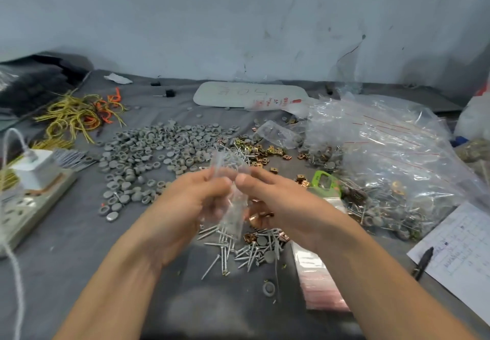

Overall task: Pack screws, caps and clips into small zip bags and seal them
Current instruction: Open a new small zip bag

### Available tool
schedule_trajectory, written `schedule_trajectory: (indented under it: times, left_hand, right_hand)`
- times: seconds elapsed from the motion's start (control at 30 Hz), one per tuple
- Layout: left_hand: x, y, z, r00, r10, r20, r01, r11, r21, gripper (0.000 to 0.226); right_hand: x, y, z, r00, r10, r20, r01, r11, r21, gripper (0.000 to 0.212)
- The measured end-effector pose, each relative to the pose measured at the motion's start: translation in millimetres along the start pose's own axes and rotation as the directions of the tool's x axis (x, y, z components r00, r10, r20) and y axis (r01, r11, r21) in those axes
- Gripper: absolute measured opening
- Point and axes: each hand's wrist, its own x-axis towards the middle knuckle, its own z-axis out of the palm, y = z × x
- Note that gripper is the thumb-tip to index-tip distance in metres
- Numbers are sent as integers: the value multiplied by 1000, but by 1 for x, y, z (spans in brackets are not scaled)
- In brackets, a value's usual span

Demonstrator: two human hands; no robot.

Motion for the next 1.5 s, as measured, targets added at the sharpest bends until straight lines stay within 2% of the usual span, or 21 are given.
schedule_trajectory:
  times: [0.07, 0.13, 0.2, 0.27, 0.3, 0.37, 0.47, 0.53, 0.6, 0.67, 0.73, 0.77, 0.83, 0.9, 0.93, 1.1, 1.23, 1.3, 1.37, 1.5]
  left_hand:
    - [-5, -2, -5, 988, 1, 156, -9, 999, 48, 24]
    - [-9, 1, -11, 982, -18, 189, 16, 1000, 15, 31]
    - [-9, 4, -16, 995, -29, 92, 28, 1000, 13, 24]
    - [-8, 4, -19, 997, -23, -74, 32, 992, 119, 15]
    - [-7, 3, -22, 991, -16, -130, 39, 983, 177, 22]
    - [-9, 2, -25, 989, -46, -141, 76, 974, 212, 29]
    - [-15, 5, -25, 992, -121, -36, 125, 979, 162, 17]
    - [-16, 5, -23, 992, -99, -78, 108, 986, 123, 10]
    - [-12, 4, -22, 976, -62, -209, 81, 993, 85, 7]
    - [-8, 2, -19, 945, -29, -325, 55, 996, 71, 3]
    - [-5, 1, -13, 920, 4, -392, 26, 997, 73, 9]
    - [-4, 1, -10, 910, 23, -414, 13, 996, 85, 12]
    - [-4, -1, -4, 901, 63, -428, 5, 988, 156, 15]
    - [-3, -2, 3, 910, 81, -407, 24, 969, 247, 13]
    - [-2, -3, 7, 913, 81, -401, 38, 959, 279, 13]
    - [-1, -4, 13, 898, 87, -431, 79, 932, 354, 26]
    - [-1, -6, 9, 889, 142, -435, 110, 857, 504, 25]
    - [-2, -7, 9, 907, 150, -394, 100, 832, 546, 22]
    - [-3, -8, 9, 939, 107, -328, 74, 865, 495, 18]
    - [-5, -4, 7, 991, -36, -132, 68, 968, 243, 24]
  right_hand:
    - [4, 4, 7, 999, -36, -2, 37, 998, 58, 26]
    - [9, 5, 9, 993, -102, -64, 106, 993, 52, 17]
    - [11, 5, 6, 979, -143, -147, 143, 990, -14, 8]
    - [13, 6, -2, 971, -154, -185, 148, 988, -46, 14]
    - [13, 7, -5, 971, -149, -188, 144, 989, -42, 17]
    - [12, 7, -7, 972, -137, -189, 127, 990, -67, 18]
    - [10, 7, -6, 950, -147, -274, 102, 980, -172, 13]
    - [9, 9, -4, 876, -234, -421, 74, 929, -362, 21]
    - [5, 11, -1, 759, -408, -508, 20, 793, -609, 37]
    - [2, 9, 7, 663, -530, -529, 62, 743, -667, 23]
    - [2, 9, 13, 640, -556, -530, 151, 767, -624, 18]
    - [4, 10, 16, 657, -550, -516, 190, 783, -593, 22]
    - [7, 9, 22, 744, -500, -442, 255, 825, -504, 27]
    - [9, 8, 26, 825, -438, -357, 270, 861, -431, 30]
    - [10, 8, 27, 844, -425, -327, 268, 862, -430, 30]
    - [13, 4, 26, 886, -418, -202, 305, 852, -426, 30]
    - [10, 3, 20, 931, -359, -72, 280, 824, -492, 36]
    - [11, 5, 18, 939, -338, -57, 262, 816, -515, 38]
    - [13, 7, 15, 943, -327, -57, 252, 817, -519, 40]
    - [13, 7, 9, 947, -322, 13, 295, 851, -435, 44]
